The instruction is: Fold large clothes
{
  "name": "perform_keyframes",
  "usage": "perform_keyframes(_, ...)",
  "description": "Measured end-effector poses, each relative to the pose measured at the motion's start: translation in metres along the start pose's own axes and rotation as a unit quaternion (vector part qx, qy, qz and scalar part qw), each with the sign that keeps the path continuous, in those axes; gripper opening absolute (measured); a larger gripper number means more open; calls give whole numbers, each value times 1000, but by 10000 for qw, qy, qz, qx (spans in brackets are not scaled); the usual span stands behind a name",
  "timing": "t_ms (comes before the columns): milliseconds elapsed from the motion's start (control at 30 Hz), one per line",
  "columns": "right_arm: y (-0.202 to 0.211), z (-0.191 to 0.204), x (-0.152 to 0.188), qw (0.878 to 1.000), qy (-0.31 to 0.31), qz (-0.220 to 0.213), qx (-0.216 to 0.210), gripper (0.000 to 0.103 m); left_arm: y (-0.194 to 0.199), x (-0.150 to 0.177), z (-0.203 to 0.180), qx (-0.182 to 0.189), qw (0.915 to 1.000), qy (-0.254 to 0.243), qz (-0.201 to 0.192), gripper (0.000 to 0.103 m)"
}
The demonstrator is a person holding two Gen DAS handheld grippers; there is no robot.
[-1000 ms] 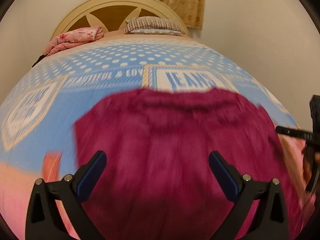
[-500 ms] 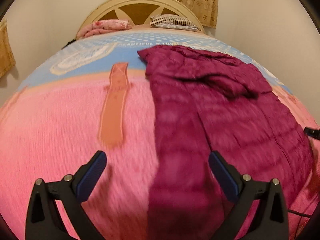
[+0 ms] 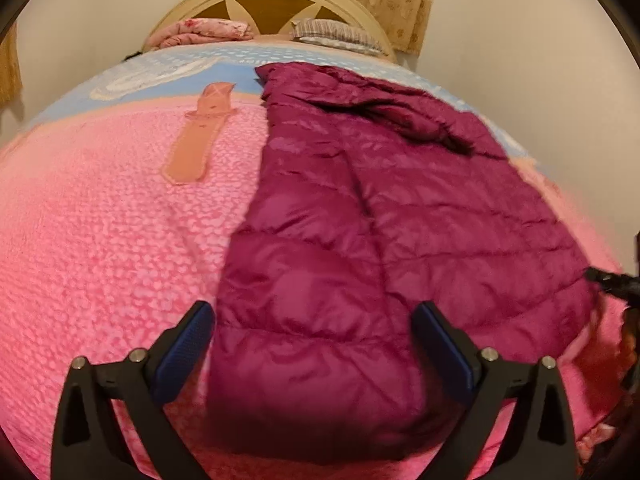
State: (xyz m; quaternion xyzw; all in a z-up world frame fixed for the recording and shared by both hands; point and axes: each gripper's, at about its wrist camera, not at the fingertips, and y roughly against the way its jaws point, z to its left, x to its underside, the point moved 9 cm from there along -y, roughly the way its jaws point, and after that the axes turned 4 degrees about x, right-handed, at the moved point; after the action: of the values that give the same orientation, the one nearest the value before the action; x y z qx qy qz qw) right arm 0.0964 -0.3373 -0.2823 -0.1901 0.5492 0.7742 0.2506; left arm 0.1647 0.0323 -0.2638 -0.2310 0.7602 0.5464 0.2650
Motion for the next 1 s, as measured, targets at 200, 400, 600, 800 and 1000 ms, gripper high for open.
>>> perform_keyframes(200, 6, 17, 8, 9989, -33, -26, -468, 12, 21, 11, -10, 25, 9989, -458, -118, 21)
perform_keyframes(400, 20, 21, 11, 9960, -266, -60, -850, 6, 40, 10, -24, 699, 9967, -366, -171, 7)
perform_keyframes(600, 58, 20, 8, 9900, -487, -181, -1314, 5, 108, -9, -42, 1810, 9816, -97, -604, 7)
perform_keyframes(800, 138, 23, -12, 9655, -939, -675, -2334, 5, 183, -38, -66, 2629, 9580, -104, -1143, 7)
perform_keyframes(1000, 178, 34, -77, 9522, -808, -1364, -2612, 5, 183, -91, -67, 2921, 9465, -124, -1369, 7)
